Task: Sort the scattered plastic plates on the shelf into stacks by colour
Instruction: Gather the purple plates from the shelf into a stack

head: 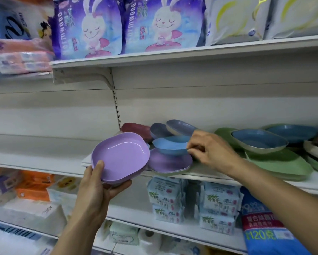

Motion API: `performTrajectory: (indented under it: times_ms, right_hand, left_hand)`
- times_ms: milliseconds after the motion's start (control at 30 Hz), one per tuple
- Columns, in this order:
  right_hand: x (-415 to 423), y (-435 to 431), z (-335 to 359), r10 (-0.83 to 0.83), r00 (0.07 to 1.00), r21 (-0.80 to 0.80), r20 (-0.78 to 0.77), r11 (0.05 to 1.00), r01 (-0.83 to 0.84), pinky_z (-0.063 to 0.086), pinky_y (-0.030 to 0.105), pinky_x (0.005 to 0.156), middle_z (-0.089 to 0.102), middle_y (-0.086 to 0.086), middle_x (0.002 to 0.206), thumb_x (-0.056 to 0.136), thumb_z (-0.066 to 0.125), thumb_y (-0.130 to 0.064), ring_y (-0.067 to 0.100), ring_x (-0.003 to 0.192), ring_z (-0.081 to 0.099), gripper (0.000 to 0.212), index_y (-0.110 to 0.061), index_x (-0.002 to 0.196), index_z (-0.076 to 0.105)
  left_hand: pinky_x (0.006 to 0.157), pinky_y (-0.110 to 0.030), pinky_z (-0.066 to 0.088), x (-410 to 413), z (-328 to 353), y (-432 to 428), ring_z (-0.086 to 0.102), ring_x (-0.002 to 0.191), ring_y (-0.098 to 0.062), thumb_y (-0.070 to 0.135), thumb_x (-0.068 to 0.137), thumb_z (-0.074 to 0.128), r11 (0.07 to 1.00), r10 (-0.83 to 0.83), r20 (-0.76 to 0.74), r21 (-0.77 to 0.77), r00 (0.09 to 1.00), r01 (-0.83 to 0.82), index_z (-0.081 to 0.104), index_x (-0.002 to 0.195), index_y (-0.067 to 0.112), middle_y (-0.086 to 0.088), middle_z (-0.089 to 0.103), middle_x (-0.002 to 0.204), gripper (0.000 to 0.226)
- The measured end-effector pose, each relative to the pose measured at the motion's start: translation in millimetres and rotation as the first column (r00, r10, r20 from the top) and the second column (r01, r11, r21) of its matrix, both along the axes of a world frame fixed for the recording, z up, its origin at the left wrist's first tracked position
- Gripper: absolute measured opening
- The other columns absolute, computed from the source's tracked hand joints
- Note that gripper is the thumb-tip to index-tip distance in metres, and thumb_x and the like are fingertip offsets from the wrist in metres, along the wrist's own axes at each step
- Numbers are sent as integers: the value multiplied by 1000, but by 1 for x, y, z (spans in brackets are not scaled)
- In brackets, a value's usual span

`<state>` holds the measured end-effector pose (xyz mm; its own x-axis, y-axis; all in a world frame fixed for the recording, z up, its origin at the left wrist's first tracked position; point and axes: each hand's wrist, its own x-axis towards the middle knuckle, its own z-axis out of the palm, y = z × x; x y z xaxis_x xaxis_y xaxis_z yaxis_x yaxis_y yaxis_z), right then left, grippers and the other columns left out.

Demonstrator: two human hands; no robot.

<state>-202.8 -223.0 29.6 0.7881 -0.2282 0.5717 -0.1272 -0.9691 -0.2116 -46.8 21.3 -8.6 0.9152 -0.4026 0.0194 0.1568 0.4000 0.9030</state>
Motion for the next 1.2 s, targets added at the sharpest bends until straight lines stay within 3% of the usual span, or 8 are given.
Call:
performTrajectory:
  times_ms: [167, 367, 467, 533, 667, 833, 1033, 1200]
  right_hand:
    - [-24, -24, 0, -393, 917, -71, -70, 919, 388, 42, 31, 65, 57, -5, 98, 93, 58, -26, 21, 86, 59, 11, -21, 91, 67]
    - [-22, -25, -5, -514, 799, -136, -312, 856, 498, 47, 35, 75, 54, 1, 116, 95, 53, -31, 23, 98, 59, 19, -26, 109, 64]
    - [-1, -9, 0, -505, 822, -44, -262, 858, 513, 46, 34, 68, 62, 3, 91, 94, 50, -39, 28, 87, 61, 26, -21, 77, 58]
    - [16, 0, 2, -483, 791, 89, -376, 831, 550, 43, 31, 60, 57, 2, 66, 92, 49, -48, 26, 70, 58, 44, -16, 60, 51]
    - [39, 7, -3, -431, 701, 150, -568, 783, 604, 38, 29, 55, 55, -1, 69, 84, 58, -53, 20, 70, 55, 43, -15, 67, 47]
    - [49, 18, 0, -466, 648, 105, -602, 759, 643, 42, 31, 66, 53, -1, 84, 81, 68, -35, 22, 86, 55, 33, -21, 71, 40]
    - [52, 24, -2, -588, 651, 0, -480, 742, 671, 32, 28, 51, 47, 1, 72, 84, 49, -6, 26, 76, 51, 21, -13, 66, 40]
    - [53, 29, 0, -682, 653, -182, -329, 724, 665, 36, 31, 64, 63, 10, 106, 87, 48, -2, 31, 100, 61, 16, -10, 98, 57]
  left_hand:
    - [59, -38, 59, 1, -2, -5, 64, 105, -38, 27, 102, 44, 999, -34, -7, -19, 999, 34, 48, 131, 8, -14, 53, 133, 35]
    - [64, -42, 59, 1, -9, -8, 65, 105, -39, 26, 101, 44, 998, -60, -21, -36, 998, 60, 51, 129, 10, -15, 55, 132, 33]
    - [64, -42, 59, 3, -12, -7, 66, 101, -36, 26, 101, 44, 996, -77, -22, -34, 997, 77, 51, 129, 12, -14, 55, 132, 32]
    - [64, -42, 59, 4, -14, -5, 67, 102, -34, 26, 101, 45, 996, -89, -25, -31, 996, 88, 52, 128, 13, -13, 56, 131, 31]
    - [65, -43, 60, 6, -16, 0, 66, 104, -33, 26, 100, 45, 992, -127, -21, -27, 992, 126, 53, 127, 16, -10, 59, 128, 30]
    - [64, -43, 60, 16, -18, 4, 67, 102, -32, 26, 100, 46, 986, -168, -16, -14, 986, 167, 53, 128, 16, -9, 61, 125, 31]
    - [66, -44, 59, 29, -19, 5, 66, 105, -32, 27, 100, 46, 980, -196, -22, -23, 980, 196, 54, 126, 18, -9, 58, 129, 29]
    - [66, -43, 59, 35, -18, 6, 66, 104, -32, 27, 100, 46, 978, -207, -24, -38, 978, 206, 55, 126, 19, -9, 58, 129, 29]
